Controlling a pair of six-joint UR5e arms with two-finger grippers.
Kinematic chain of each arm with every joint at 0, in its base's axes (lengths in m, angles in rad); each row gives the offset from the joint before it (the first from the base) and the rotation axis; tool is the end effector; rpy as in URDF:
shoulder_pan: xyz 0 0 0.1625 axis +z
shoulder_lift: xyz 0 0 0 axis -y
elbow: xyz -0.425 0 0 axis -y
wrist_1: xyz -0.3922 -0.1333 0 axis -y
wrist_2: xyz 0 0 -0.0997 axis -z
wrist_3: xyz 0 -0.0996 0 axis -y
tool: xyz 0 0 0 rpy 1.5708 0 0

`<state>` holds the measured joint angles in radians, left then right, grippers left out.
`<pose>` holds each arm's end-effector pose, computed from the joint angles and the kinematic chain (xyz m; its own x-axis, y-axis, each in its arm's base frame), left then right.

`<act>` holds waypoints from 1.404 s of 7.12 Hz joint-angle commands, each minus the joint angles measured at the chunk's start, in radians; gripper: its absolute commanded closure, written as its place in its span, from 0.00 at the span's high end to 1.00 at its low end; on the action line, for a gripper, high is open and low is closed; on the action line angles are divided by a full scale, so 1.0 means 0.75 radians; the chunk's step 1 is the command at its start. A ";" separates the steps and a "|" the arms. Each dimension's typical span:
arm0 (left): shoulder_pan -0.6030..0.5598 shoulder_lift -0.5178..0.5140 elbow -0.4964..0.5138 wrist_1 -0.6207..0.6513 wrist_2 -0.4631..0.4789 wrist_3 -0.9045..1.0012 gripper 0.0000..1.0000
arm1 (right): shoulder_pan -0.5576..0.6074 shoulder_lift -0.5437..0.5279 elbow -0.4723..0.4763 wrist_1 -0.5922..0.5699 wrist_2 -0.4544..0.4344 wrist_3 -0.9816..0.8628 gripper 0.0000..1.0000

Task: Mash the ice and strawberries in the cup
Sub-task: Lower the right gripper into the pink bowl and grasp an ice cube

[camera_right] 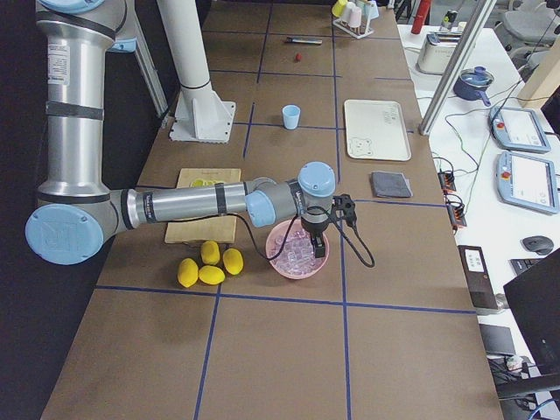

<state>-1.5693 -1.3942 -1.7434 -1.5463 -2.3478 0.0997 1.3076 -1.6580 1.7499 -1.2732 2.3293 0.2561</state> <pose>-0.0628 -0.4153 0.6563 0.7094 0.0807 -0.7002 -0.0725 0.9965 0.0414 -0.0606 -0.4738 0.5789 0.6732 -0.2004 0.7118 0.0725 0.9758 0.2062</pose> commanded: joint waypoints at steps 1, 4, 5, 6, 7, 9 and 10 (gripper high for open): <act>0.000 0.004 -0.003 0.000 -0.003 0.000 1.00 | -0.103 -0.021 -0.122 0.261 -0.068 0.151 0.95; 0.000 0.004 -0.003 0.000 -0.003 0.000 1.00 | -0.152 -0.025 -0.135 0.295 -0.116 0.156 0.85; 0.002 0.004 -0.003 0.000 -0.003 0.000 1.00 | -0.158 -0.027 -0.135 0.295 -0.114 0.156 0.82; 0.000 0.004 -0.003 0.000 -0.003 0.002 1.00 | -0.166 -0.035 -0.132 0.295 -0.116 0.154 0.79; 0.000 0.004 -0.003 0.000 -0.003 0.000 1.00 | -0.173 -0.035 -0.134 0.295 -0.116 0.151 0.76; 0.000 0.004 -0.003 0.000 -0.003 0.000 1.00 | -0.181 -0.035 -0.135 0.295 -0.116 0.151 0.69; 0.000 0.004 -0.003 0.000 -0.003 0.000 1.00 | -0.181 -0.037 -0.135 0.295 -0.118 0.149 0.56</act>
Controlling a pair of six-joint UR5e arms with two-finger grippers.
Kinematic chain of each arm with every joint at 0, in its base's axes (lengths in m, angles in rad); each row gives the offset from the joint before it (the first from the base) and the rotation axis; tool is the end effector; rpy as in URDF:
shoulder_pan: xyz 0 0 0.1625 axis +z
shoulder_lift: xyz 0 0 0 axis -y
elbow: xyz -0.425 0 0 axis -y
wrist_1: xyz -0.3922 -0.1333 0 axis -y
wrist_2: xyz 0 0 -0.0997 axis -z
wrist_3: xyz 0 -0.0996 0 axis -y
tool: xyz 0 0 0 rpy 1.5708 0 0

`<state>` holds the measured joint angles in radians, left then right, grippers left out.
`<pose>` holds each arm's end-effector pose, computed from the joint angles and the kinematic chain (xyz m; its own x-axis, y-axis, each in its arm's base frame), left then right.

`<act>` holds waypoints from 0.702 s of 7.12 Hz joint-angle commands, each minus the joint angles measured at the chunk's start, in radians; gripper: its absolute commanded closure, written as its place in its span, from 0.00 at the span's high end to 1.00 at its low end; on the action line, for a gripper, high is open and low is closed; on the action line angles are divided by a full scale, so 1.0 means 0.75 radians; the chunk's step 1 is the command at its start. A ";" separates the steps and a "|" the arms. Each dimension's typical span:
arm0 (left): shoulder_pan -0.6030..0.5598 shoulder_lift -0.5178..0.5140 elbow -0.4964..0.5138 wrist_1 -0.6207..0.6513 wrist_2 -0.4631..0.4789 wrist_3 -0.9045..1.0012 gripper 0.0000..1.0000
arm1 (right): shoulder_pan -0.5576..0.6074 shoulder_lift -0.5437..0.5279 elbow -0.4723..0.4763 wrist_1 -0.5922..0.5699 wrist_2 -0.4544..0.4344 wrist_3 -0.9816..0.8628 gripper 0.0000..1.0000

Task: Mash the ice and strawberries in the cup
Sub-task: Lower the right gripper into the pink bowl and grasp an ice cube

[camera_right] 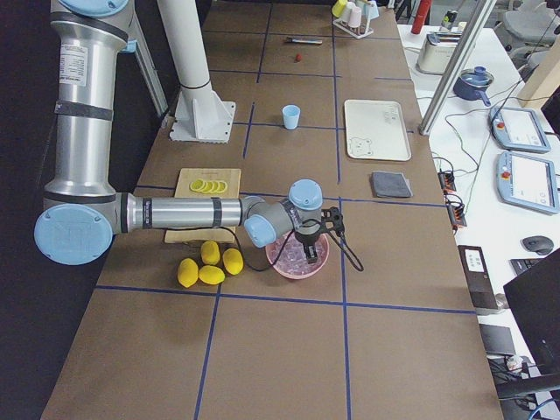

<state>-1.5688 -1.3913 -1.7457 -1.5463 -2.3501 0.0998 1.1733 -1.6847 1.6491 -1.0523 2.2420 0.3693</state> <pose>-0.0625 -0.4140 0.6562 0.7077 0.0807 -0.7019 -0.0729 0.9965 0.0411 -0.1154 -0.4593 0.6215 0.6928 -0.2363 0.6813 0.0995 0.9671 0.2342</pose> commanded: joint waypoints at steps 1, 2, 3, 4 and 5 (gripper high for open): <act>0.001 0.000 0.000 0.000 0.000 0.000 1.00 | 0.000 -0.002 0.000 0.000 -0.001 -0.002 0.33; -0.001 0.000 0.000 0.000 0.000 0.000 1.00 | 0.000 -0.002 0.000 -0.002 -0.001 -0.006 0.16; -0.001 0.000 0.000 0.000 0.000 0.000 1.00 | 0.000 -0.002 0.000 -0.002 -0.001 -0.008 0.04; -0.001 0.000 0.000 0.000 0.000 0.000 1.00 | 0.000 0.000 0.010 -0.002 0.001 -0.008 0.03; 0.001 0.000 0.000 0.000 0.000 0.000 1.00 | 0.004 0.013 0.038 -0.010 0.015 -0.008 0.02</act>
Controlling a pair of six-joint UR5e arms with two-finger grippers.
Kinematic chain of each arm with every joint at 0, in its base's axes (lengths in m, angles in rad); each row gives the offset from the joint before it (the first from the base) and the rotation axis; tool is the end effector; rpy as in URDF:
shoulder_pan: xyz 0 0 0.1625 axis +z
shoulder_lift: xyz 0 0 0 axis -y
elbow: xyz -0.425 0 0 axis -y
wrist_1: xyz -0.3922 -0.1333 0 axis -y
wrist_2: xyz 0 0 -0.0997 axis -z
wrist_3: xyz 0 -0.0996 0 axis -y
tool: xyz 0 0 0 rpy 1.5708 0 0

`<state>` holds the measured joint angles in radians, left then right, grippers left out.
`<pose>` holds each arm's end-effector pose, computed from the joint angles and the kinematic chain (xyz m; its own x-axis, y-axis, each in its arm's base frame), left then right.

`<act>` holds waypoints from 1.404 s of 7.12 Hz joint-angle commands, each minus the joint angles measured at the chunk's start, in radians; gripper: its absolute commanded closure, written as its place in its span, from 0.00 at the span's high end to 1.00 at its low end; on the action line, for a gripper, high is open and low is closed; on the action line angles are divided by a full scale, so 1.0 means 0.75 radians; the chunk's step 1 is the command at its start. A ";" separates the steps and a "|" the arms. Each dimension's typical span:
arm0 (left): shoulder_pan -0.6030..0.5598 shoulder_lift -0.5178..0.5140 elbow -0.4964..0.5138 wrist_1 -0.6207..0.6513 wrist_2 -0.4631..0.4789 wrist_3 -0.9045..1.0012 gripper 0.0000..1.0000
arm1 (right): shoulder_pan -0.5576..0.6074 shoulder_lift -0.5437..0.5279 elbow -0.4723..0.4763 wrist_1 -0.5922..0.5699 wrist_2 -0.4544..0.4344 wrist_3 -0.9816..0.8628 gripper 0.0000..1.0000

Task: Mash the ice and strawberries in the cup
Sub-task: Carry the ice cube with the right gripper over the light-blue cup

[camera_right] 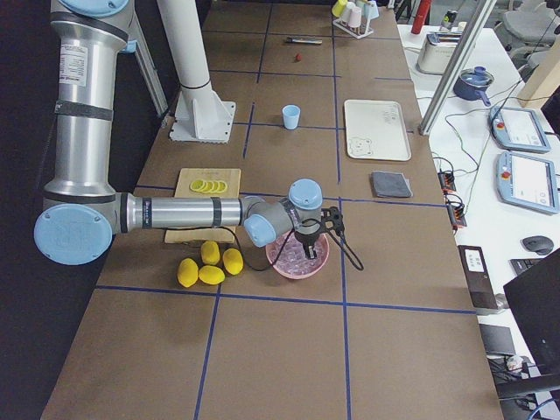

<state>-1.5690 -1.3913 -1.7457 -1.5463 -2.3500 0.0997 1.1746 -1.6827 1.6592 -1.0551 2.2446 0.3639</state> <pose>-0.0626 -0.4140 0.6562 0.7078 0.0804 -0.7018 -0.0726 0.9965 0.0410 -0.1155 -0.4604 0.6155 0.6884 -0.2467 0.6821 0.1017 0.9639 0.2459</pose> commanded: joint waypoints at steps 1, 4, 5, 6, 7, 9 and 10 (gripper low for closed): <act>0.000 0.000 0.000 0.000 0.000 0.000 1.00 | 0.033 0.020 0.088 -0.035 0.016 0.004 0.02; 0.000 0.000 0.000 0.000 0.000 0.000 1.00 | 0.013 0.187 0.391 -0.443 0.010 0.071 0.06; 0.000 0.002 0.000 0.000 0.000 0.000 1.00 | -0.084 0.285 0.395 -0.462 0.000 0.274 0.06; 0.000 0.002 0.000 0.000 0.000 0.000 1.00 | -0.225 0.402 0.389 -0.467 -0.033 0.521 0.05; 0.000 0.002 0.000 0.000 0.000 0.000 1.00 | -0.330 0.482 0.391 -0.467 -0.133 0.659 0.05; 0.000 0.002 0.002 0.000 0.000 0.002 1.00 | -0.626 0.680 0.361 -0.535 -0.386 0.917 0.04; 0.000 0.002 0.002 0.000 0.000 0.000 1.00 | -0.763 0.888 0.296 -0.704 -0.545 1.029 0.04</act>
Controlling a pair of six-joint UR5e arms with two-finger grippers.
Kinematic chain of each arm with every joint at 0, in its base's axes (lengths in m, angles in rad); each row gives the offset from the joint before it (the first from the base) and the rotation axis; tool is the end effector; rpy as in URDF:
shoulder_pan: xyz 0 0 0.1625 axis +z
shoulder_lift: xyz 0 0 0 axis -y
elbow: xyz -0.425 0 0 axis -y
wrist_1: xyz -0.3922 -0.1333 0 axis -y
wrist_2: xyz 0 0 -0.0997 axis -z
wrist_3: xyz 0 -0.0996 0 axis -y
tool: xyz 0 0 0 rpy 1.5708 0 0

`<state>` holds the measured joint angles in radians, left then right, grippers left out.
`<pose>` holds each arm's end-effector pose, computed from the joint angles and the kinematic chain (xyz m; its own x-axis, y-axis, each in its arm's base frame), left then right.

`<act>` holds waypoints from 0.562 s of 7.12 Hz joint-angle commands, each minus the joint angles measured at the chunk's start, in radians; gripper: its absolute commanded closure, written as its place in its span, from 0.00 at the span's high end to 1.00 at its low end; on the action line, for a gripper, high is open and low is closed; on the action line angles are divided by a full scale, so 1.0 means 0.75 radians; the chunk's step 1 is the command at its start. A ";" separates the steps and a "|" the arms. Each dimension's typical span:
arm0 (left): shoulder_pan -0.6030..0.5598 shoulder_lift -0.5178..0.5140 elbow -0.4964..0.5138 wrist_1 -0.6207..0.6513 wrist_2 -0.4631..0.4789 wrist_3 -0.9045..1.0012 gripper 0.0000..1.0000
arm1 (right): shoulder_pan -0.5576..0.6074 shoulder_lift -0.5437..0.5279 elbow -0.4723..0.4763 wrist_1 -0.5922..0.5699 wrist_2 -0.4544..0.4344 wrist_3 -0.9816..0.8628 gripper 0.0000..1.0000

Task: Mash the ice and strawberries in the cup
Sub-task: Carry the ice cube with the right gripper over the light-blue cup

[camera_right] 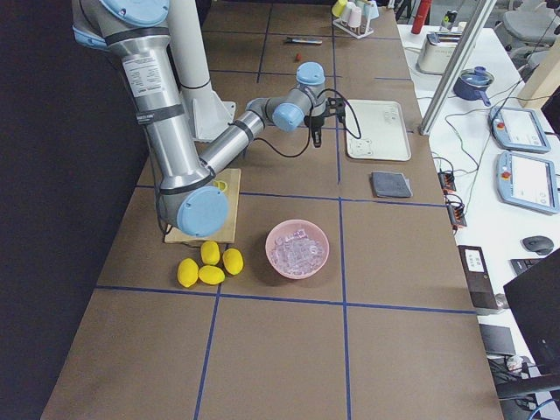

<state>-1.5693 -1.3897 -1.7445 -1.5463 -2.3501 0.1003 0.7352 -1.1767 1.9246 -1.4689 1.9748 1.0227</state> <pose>-0.0627 -0.4131 0.6574 0.7077 0.0788 -0.7021 -0.0727 0.9966 0.0386 -0.3710 -0.4624 0.2738 0.6251 -0.0806 0.7763 -0.0844 0.9818 0.1699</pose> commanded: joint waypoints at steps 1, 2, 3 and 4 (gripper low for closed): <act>0.002 0.000 0.000 0.000 0.000 -0.001 1.00 | -0.261 0.308 -0.083 -0.219 -0.248 0.249 0.04; 0.002 0.000 0.002 0.000 0.000 -0.001 1.00 | -0.345 0.370 -0.107 -0.226 -0.295 0.333 0.04; 0.002 0.002 0.002 0.004 0.000 -0.001 1.00 | -0.409 0.437 -0.168 -0.224 -0.360 0.391 0.04; 0.002 0.002 0.000 0.006 0.000 -0.001 1.00 | -0.442 0.523 -0.266 -0.224 -0.395 0.432 0.04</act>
<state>-1.5678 -1.3888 -1.7431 -1.5439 -2.3501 0.0997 0.4504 -0.8618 1.8007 -1.6330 1.7231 1.2964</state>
